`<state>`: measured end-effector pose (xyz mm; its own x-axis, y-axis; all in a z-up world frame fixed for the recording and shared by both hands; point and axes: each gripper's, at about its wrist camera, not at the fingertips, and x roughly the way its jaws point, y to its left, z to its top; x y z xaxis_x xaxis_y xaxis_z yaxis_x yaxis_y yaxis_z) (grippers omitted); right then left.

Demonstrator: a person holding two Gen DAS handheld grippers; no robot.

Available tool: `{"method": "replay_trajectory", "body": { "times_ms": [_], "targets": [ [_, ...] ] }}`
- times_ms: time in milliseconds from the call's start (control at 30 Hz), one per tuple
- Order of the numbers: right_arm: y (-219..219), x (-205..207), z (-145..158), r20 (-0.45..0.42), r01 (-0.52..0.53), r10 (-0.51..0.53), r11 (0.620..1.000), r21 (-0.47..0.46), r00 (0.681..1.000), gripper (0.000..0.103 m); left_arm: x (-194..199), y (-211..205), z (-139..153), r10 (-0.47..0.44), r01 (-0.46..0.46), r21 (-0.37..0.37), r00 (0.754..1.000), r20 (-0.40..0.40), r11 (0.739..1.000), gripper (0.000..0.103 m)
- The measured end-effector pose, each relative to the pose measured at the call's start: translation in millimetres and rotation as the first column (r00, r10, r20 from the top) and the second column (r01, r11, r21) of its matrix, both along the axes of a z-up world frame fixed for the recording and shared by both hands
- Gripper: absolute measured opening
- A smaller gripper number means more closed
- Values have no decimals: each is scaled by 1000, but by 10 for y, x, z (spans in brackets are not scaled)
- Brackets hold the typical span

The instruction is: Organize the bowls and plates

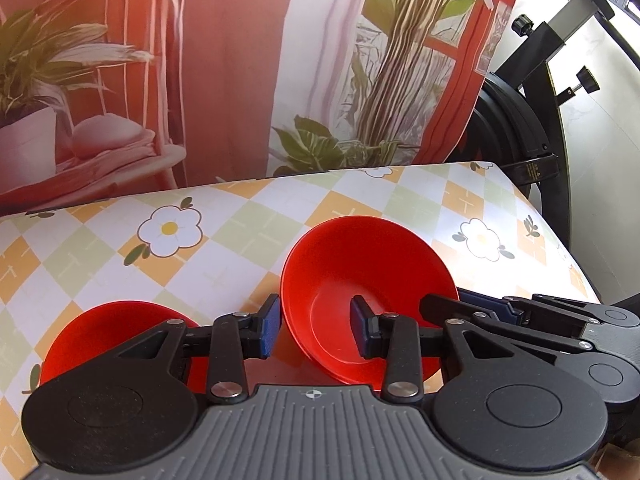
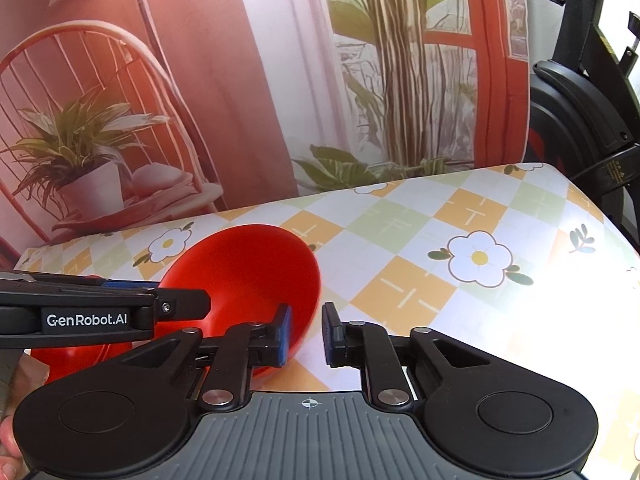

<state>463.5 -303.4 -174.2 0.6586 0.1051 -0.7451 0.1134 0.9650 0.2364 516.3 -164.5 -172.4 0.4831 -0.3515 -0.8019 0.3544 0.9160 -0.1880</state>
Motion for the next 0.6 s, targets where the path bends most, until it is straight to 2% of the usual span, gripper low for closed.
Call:
{"method": "replay_trajectory", "body": {
  "times_ms": [133, 300, 600],
  "targets": [
    [-36, -28, -4, 0, 21, -21, 1000, -4, 1000, 12, -15, 16, 6, 1, -1, -6, 1000, 1, 1000, 26],
    [-102, -73, 53, 15, 51, -51, 999, 0, 999, 11, -77, -19, 105, -9, 10, -23, 999, 31, 1000, 26],
    [-167, -188, 354, 67, 70, -68, 997, -25, 995, 11, -323, -100, 544, -61, 67, -32, 987, 147, 997, 26]
  ]
}}
